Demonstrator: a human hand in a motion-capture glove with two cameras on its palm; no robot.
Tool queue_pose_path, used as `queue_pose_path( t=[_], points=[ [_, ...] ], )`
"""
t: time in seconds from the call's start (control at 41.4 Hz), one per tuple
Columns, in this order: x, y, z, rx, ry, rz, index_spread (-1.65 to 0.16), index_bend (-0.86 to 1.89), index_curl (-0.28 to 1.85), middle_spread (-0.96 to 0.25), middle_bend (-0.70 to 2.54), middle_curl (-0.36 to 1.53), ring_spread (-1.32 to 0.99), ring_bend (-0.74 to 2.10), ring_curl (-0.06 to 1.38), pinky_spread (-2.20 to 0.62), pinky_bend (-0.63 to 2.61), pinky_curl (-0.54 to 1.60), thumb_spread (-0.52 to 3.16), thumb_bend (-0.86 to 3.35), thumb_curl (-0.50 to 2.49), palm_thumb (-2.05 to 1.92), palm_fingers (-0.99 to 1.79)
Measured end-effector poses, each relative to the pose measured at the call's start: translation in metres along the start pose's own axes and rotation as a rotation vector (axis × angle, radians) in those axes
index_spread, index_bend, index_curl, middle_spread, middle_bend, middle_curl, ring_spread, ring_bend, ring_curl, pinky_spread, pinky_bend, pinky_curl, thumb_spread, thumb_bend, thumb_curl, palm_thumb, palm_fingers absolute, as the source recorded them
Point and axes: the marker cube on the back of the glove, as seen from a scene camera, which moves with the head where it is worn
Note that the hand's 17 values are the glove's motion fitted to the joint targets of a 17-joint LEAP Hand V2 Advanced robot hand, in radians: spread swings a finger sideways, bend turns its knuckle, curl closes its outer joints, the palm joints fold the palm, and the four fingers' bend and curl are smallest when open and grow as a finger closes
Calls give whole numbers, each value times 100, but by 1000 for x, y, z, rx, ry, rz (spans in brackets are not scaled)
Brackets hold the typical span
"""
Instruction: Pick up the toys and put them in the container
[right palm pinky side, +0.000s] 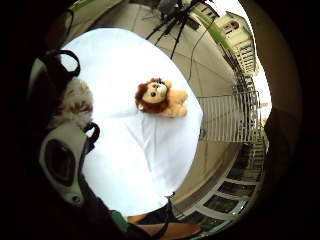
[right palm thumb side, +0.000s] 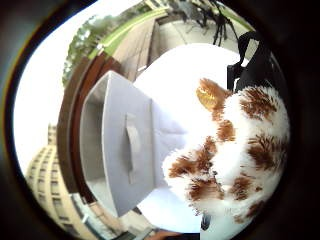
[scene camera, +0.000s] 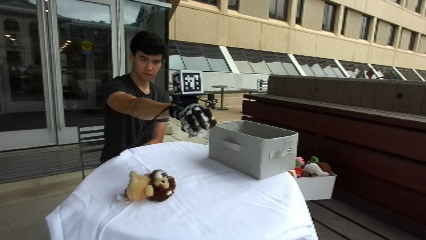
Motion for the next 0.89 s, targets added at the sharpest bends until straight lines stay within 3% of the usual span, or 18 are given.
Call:
queue_pose_path(
  t=[0.145, 0.338, 0.604, 0.725, 0.845, 0.894],
  points=[
    [-19, 0, -68, 79, -28, -46, -25, 63, 50, -41, 49, 56, -47, 95, 44, -47, 114, 41, 46, 17, 69, 67, 87],
    [-102, 23, -123, 156, -52, -161, -28, 57, 51, -45, 45, 57, -49, 95, 45, -46, 116, 42, 51, 15, 73, 66, 87],
    [-219, 55, -114, 138, -83, -301, -32, 50, 56, -49, 41, 61, -50, 93, 46, -45, 115, 42, 57, 11, 78, 65, 87],
    [-243, 56, -84, 1, -74, -372, -34, 44, 57, -49, 39, 63, -50, 92, 47, -45, 116, 42, 61, 8, 80, 64, 85],
    [-252, 63, -63, -203, -91, -431, -34, 14, 52, -43, 35, 63, -46, 96, 48, -44, 122, 43, 85, -8, 72, 37, 67],
    [-250, 63, -60, -212, -92, -444, -33, 0, 48, -33, 20, 61, -37, 92, 50, -38, 138, 50, 84, -25, 60, -1, 23]
  ],
)
